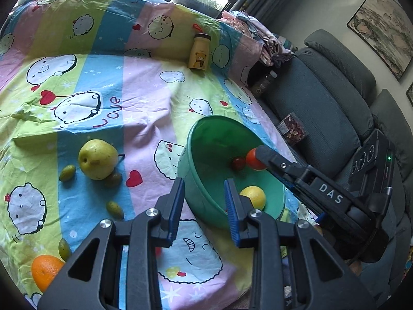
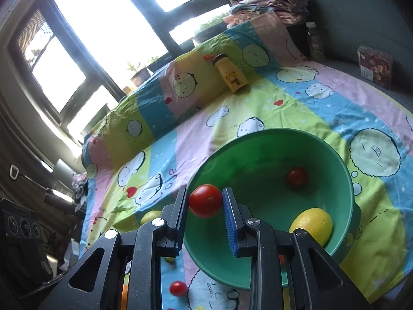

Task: Organize fruits
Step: 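Hold both cherry tomatoes above the green basin, then open both tools to drop the cherry tomatoes into the basin, then move both open tools over to the orange on the sheet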

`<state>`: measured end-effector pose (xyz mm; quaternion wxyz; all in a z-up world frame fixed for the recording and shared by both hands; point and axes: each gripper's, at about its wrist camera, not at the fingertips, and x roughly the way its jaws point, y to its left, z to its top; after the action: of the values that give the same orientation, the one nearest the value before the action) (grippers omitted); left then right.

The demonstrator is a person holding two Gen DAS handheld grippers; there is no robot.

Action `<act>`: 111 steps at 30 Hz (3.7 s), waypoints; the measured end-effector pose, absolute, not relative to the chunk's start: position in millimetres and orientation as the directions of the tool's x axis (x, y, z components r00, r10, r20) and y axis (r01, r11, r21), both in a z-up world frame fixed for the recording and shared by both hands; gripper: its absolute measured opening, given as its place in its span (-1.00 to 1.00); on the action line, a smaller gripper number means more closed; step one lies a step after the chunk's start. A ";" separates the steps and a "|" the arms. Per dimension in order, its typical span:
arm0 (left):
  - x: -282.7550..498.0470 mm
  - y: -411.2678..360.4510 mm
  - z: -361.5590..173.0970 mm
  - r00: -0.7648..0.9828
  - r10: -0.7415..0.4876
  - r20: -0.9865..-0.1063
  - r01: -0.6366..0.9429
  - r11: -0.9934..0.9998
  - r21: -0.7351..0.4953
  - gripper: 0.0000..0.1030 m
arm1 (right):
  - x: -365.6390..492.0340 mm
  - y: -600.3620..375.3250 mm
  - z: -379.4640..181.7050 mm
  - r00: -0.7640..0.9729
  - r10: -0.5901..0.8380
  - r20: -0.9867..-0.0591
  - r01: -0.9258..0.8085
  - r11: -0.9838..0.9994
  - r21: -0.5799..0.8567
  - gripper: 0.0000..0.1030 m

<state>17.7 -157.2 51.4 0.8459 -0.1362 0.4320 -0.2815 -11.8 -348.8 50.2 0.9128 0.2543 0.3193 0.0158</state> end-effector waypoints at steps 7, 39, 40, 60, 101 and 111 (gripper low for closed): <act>22.9 -137.4 33.0 0.465 -0.458 -0.758 0.275 0.888 -0.369 -0.43 | -14.2 -359.8 48.5 0.799 0.180 -0.574 0.157 0.859 0.487 -0.44; 6.8 -147.6 -41.2 0.268 -0.399 -0.877 0.276 0.904 -0.327 -0.47 | -12.9 -382.4 36.2 0.785 0.276 -0.554 0.146 0.787 0.599 -0.44; 5.7 -147.4 -41.1 0.269 -0.400 -0.876 0.275 0.904 -0.328 -0.47 | -12.4 -384.0 34.6 0.782 0.289 -0.552 0.144 0.778 0.611 -0.44; 14.1 -175.6 40.6 0.369 -0.601 -0.709 0.336 0.797 -0.501 -0.47 | -14.7 -400.7 27.3 0.767 0.253 -0.590 0.222 0.758 0.614 -0.44; 18.8 -221.4 41.0 0.397 -0.623 -0.674 0.388 0.780 -0.491 0.04 | -19.5 -427.4 17.5 0.728 0.179 -0.662 0.343 0.741 0.578 -0.08; -14.1 -122.1 46.9 0.548 -0.458 -0.699 0.197 0.884 -0.424 0.48 | -12.5 -370.0 40.1 0.748 0.237 -0.619 0.175 0.830 0.530 0.31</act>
<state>-14.1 -122.1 46.9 0.8671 -0.1497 0.4359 -0.1891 -12.5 -370.0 40.1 0.8884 0.2913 0.3544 0.0175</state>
